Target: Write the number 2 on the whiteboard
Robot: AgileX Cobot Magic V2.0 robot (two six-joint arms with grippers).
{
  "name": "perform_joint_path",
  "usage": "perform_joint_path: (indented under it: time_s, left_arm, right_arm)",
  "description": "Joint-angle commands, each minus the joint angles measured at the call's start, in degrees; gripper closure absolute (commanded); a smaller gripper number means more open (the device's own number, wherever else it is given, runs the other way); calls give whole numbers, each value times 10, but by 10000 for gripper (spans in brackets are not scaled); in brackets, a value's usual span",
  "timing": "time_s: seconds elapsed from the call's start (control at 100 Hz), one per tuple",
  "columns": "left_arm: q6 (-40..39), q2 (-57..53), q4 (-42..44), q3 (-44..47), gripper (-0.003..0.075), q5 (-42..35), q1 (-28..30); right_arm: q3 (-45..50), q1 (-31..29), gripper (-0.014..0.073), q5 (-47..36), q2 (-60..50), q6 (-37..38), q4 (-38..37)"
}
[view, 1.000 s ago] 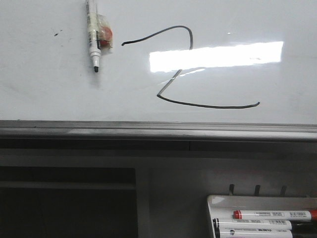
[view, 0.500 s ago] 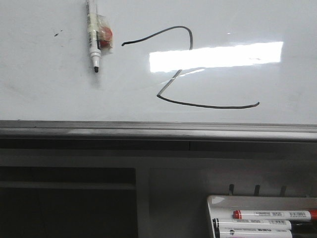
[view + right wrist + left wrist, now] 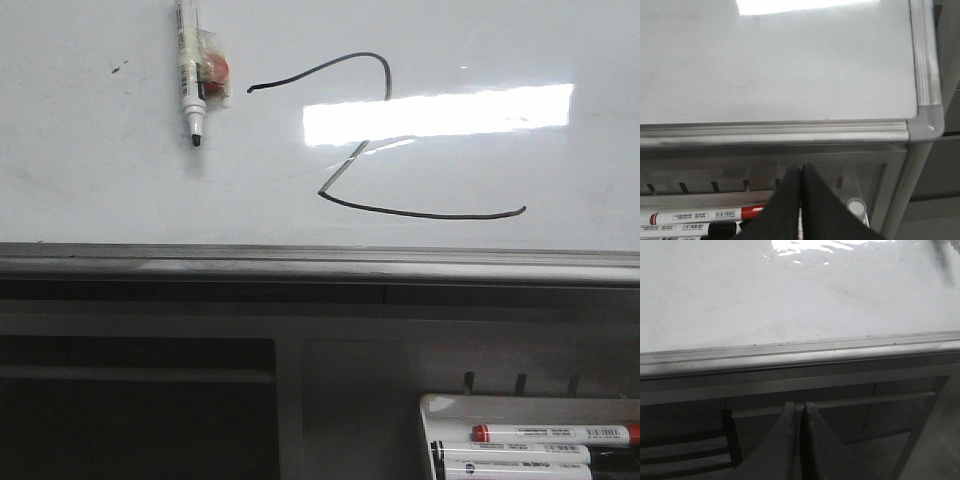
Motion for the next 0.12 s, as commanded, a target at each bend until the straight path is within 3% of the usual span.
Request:
perform_joint_path:
  time_s: [0.0,0.11]
  left_arm:
    - [-5,6,-4,6,741,-42,1]
    - [-5,6,-4,6,741,-42,1]
  right_arm:
    - [14,-3,665,-17,-12,-1,-10]
    - [14,-3,665,-17,-12,-1,-10]
